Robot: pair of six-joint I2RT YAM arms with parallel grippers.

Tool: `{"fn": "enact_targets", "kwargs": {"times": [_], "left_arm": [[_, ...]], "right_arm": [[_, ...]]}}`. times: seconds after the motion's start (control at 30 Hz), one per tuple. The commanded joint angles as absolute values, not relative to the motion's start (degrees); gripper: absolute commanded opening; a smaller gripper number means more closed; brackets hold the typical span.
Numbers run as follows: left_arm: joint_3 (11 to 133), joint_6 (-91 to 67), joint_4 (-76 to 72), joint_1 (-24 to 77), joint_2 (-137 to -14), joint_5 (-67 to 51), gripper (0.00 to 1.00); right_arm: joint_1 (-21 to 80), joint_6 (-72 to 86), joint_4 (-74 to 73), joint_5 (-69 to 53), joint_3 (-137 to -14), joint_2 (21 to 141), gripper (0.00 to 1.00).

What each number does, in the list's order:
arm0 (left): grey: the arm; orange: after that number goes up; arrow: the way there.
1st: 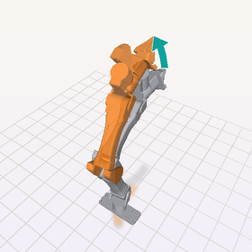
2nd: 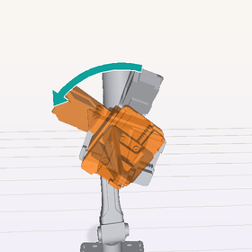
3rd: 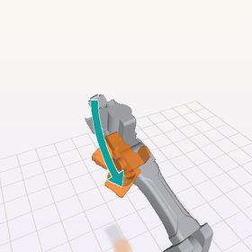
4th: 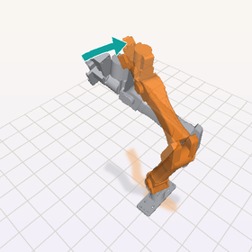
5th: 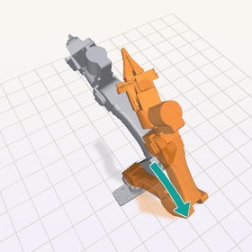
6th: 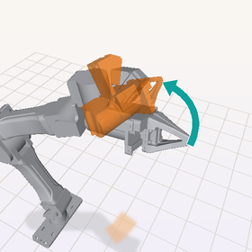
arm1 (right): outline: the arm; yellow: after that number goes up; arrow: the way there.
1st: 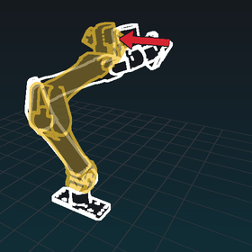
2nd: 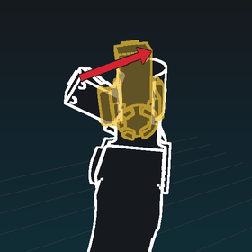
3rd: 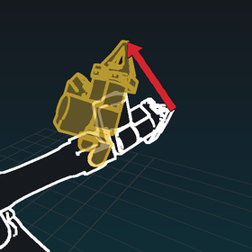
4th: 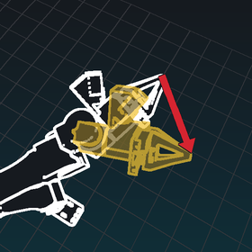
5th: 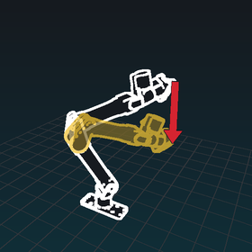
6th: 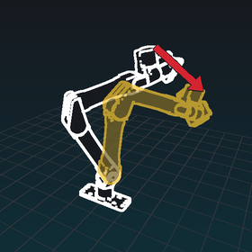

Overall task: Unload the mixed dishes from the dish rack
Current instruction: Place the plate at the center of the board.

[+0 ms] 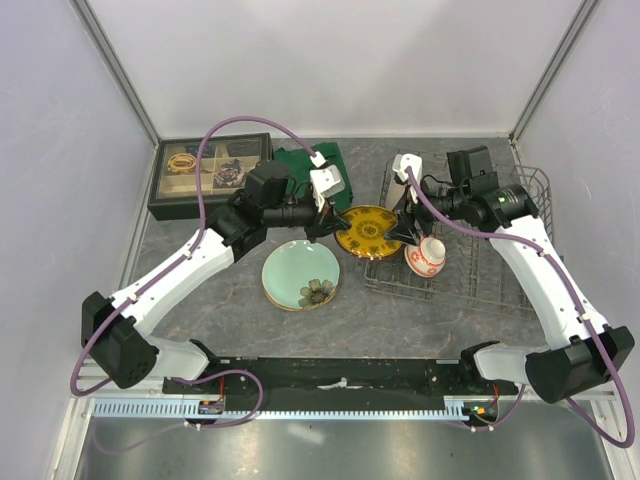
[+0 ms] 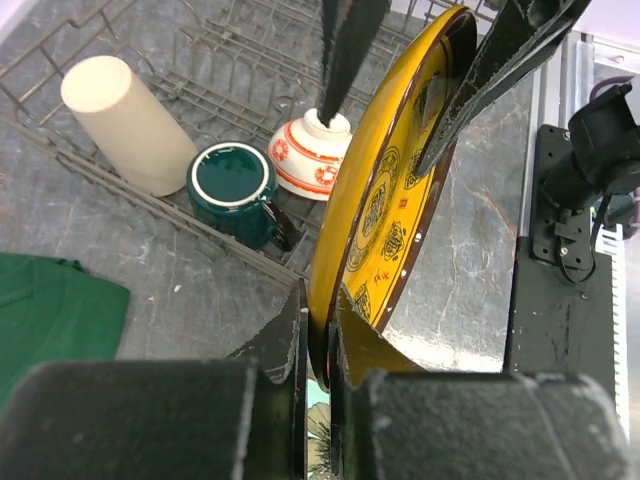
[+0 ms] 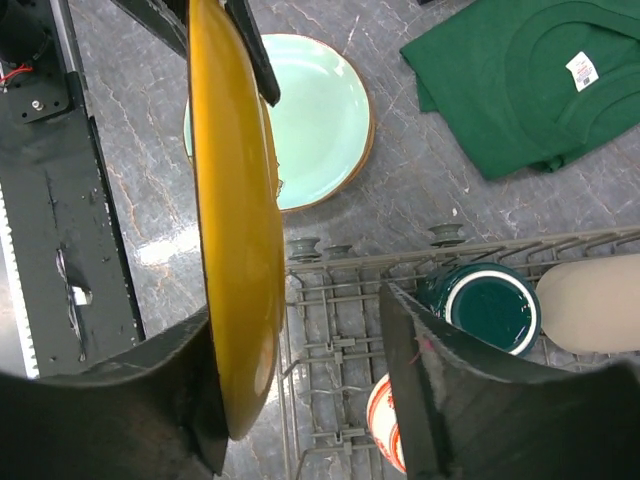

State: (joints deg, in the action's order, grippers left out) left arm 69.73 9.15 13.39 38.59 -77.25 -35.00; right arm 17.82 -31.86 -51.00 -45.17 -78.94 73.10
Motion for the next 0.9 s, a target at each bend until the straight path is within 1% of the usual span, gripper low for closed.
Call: {"fn": "enact_targets", "kwargs": {"times": [0.0,0.17,0.27,0.43,0.6,0.87], "left_arm": [[68.9,10.9,14.2,38.8,-74.8,-33.8,0.02],[68.3,12.4,18.4,38.3,-74.6,-28.3,0.01],[66.7,12.7,20.8,37.0,-74.1,-25.8,0.01],[64.9,12.7,26.1,31.7,-72.6,-25.1,0.02],[64.4,11.5,30.0,23.1,-71.8,-29.4,0.01],[61.1,14.5,33.5,17.0,-73.8,-30.7,0.02]], "right_arm": [[17.8,-32.7,-48.7,-45.4,-78.2,71.4,0.65],[17.8,-32.6,-48.5,-43.6,-78.0,70.5,0.76],[17.8,-32.4,-48.3,-42.9,-77.9,70.0,0.79],[17.8,-32.3,-48.2,-41.4,-78.1,69.9,0.82],[17.8,-31.8,-47.9,-41.4,-78.0,70.6,0.83],[17.8,-32.4,-47.7,-40.3,-76.2,69.3,0.84]]}}
